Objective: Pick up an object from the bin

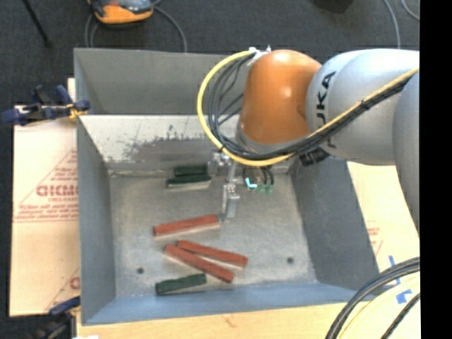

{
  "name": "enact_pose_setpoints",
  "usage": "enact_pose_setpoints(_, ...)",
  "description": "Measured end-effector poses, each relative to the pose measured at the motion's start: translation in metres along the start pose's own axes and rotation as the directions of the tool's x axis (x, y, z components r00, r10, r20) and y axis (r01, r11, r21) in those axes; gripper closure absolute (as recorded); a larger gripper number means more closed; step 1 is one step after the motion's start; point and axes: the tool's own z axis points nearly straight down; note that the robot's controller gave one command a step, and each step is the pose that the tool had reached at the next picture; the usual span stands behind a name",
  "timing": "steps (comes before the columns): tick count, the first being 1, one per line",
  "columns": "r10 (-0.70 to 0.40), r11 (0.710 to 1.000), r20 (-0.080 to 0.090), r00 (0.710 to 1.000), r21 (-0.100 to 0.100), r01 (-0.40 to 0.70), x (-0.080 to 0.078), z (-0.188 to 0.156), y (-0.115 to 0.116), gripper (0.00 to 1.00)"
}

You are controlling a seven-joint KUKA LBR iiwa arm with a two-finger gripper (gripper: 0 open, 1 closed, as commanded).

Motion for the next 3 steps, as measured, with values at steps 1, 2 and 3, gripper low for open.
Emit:
enact_pose_setpoints(1, 0.001, 1.0, 0.008, 1.0, -0.001, -0.001, -0.002, -0.005, 0.0, 0.0)
enact_pose_setpoints(2, -0.051, 0.999, 0.013, 0.999, 0.002, 0.051, 0.012, 0.044, 0.004, 0.0)
enact_pose_setpoints(3, 0.085, 0.996, 0.006, 0.996, 0.0, -0.085, 0.024, 0.103, -0.02, 1.0)
